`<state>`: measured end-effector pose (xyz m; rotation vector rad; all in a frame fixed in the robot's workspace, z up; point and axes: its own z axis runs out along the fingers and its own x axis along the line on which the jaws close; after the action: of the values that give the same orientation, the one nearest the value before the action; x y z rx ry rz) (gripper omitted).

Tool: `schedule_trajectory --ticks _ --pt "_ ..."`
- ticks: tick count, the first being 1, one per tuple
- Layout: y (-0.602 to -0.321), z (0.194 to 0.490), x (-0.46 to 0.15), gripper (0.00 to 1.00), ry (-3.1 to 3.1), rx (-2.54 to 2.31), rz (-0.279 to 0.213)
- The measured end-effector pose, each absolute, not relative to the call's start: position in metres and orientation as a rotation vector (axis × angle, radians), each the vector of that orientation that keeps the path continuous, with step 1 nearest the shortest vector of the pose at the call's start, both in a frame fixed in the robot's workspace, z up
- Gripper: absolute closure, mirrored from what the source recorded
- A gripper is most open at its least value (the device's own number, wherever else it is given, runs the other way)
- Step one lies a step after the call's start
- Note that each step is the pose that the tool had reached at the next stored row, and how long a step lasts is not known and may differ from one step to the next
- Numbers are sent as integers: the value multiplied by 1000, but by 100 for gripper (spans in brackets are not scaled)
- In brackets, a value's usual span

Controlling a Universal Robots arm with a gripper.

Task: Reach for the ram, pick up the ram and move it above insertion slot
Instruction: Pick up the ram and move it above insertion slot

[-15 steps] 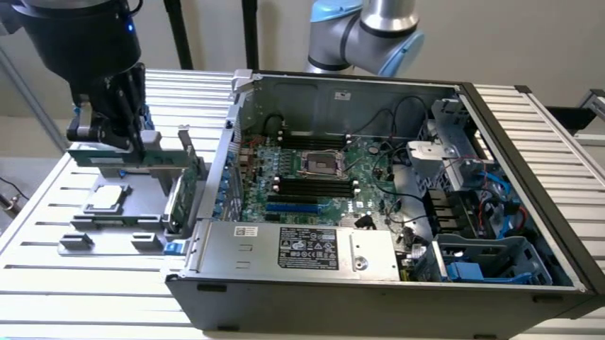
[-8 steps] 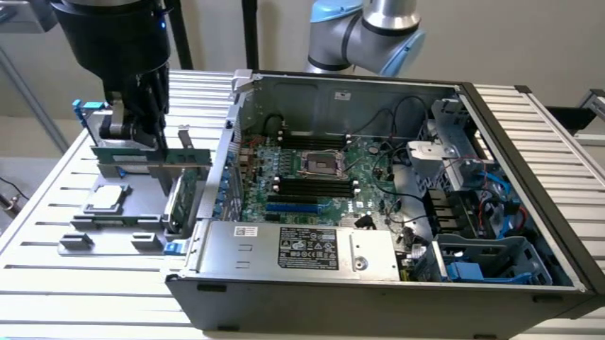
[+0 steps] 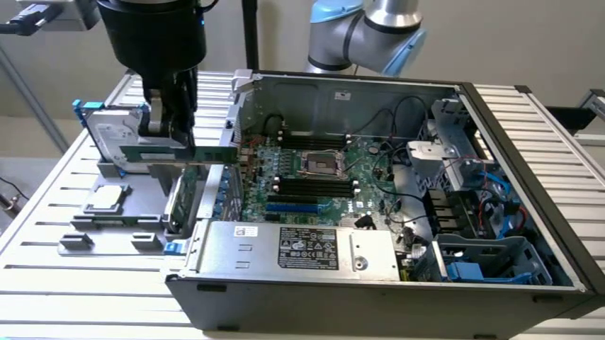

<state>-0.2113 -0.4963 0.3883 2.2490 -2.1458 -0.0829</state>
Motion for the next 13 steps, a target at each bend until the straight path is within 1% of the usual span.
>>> schedule_trajectory --ticks 13 --pt "-486 389 -165 87 -2146 2249 -84"
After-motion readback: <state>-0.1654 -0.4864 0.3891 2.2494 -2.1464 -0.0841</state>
